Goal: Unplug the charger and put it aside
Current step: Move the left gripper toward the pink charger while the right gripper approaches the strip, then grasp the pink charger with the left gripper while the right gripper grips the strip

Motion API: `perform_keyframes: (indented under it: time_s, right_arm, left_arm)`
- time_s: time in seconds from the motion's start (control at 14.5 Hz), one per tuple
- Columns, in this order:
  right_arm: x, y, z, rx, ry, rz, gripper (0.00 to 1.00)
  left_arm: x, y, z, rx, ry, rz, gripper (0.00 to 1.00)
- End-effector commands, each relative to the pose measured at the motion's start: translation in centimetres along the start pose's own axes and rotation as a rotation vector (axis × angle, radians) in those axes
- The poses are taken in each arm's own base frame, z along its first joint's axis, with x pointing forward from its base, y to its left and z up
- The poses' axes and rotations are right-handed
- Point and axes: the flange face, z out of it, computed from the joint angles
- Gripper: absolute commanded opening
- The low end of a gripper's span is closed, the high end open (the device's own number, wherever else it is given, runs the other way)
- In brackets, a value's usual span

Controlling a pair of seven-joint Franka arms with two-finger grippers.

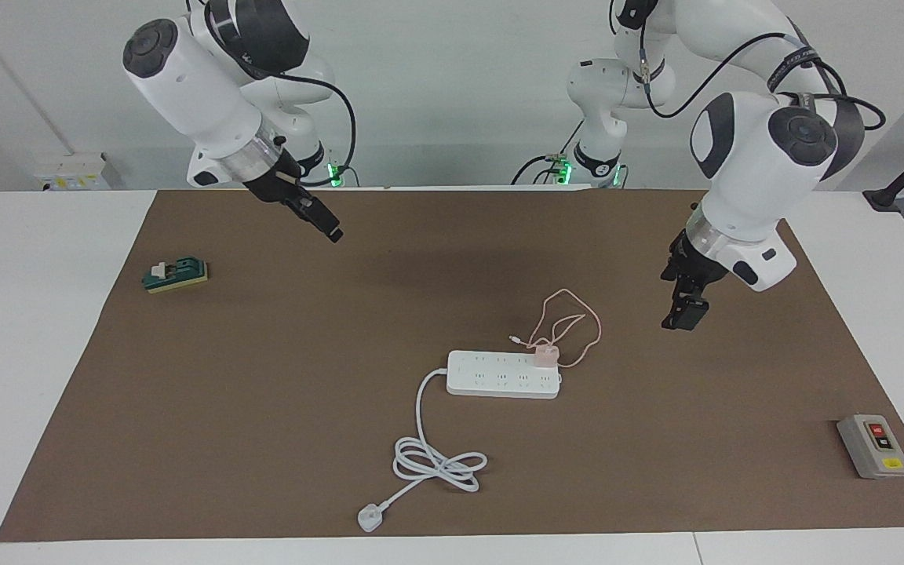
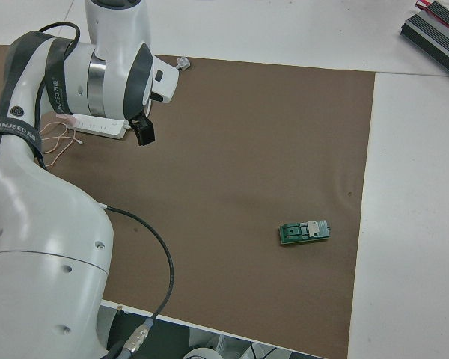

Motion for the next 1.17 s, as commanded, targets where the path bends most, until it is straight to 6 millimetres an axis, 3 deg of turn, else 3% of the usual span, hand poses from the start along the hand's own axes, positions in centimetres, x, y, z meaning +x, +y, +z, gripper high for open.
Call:
perform_keyframes:
  time_s: [0.0,0.14,0.21,0.28,0.41,0.69,0.9,1.1]
  right_arm:
    - [-2.0,-2.5,3.3,0.031,-0.018,0.203,1.00]
    - [-0.9,-3.7,5.9,0.064,-0.067,0.301,1.00]
    - [0.0,-4.2,7.5,0.066,-0.084,0.323,1.00]
    - [0.6,-4.8,8.7,0.081,-0.077,0.335,1.00]
    - [-0.3,-6.1,11.6,0.090,-0.090,0.379,1.00]
    - [2.2,-7.2,17.6,0.100,-0.168,0.511,1.00]
    - [2.2,-8.8,21.1,0.123,-0.205,0.580,1.00]
    - [2.8,-10.7,22.5,0.121,-0.228,0.580,1.00]
  left_arm:
    - [-2.6,2.0,1.5,-0.025,0.011,-0.093,1.00]
    - [-3.7,3.5,3.5,-0.058,0.002,-0.193,1.00]
    - [-5.5,4.1,4.5,-0.069,0.001,-0.200,1.00]
    - [-7.0,4.7,5.8,-0.076,0.002,-0.196,1.00]
    - [-8.8,5.6,7.8,-0.091,0.001,-0.196,1.00]
    - [-12.6,6.8,11.9,-0.040,0.019,-0.151,1.00]
    - [-14.0,6.7,13.5,-0.009,0.023,-0.135,1.00]
    - [-14.0,5.9,14.1,0.062,0.029,-0.135,1.00]
